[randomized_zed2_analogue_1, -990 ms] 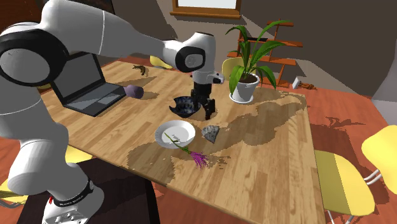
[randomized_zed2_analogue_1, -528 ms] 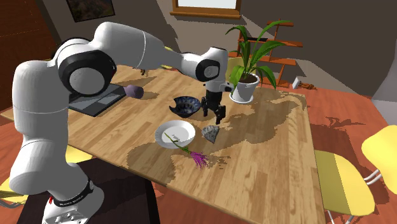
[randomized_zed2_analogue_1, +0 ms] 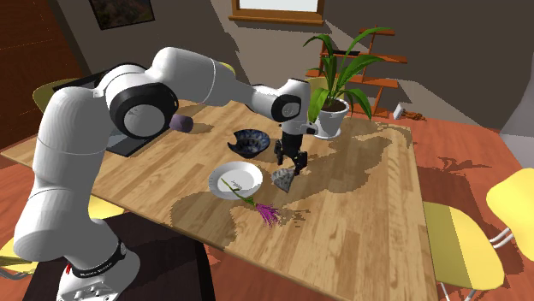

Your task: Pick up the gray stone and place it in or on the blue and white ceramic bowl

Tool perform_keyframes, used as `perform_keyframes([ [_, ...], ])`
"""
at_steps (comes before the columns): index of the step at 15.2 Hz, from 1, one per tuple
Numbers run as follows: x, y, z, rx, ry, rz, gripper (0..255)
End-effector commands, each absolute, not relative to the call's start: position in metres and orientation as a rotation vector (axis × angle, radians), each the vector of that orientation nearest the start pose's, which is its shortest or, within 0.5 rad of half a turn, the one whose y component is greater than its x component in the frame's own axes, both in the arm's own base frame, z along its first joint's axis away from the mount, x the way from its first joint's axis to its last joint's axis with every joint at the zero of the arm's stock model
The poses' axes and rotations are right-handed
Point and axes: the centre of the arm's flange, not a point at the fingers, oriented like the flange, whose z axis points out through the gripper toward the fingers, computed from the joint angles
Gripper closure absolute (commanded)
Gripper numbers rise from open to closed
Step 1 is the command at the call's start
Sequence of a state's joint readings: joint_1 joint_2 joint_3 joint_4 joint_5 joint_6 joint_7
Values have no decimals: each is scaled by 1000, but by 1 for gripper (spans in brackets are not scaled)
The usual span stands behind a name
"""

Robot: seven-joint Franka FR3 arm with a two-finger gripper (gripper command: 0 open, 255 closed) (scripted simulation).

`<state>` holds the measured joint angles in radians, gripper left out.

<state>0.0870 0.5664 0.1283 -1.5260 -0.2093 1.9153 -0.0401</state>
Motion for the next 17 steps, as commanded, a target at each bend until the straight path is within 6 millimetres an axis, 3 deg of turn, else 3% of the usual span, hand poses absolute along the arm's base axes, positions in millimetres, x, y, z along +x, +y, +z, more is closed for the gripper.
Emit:
perform_keyframes([
  [1, 671, 117, 308, -3221, -535, 261, 0],
  [9, 671, 117, 305, -3221, -535, 261, 0],
  [10, 671, 117, 305, -3221, -535, 261, 255],
  [17, 671, 117, 305, -3221, -535, 261, 255],
])
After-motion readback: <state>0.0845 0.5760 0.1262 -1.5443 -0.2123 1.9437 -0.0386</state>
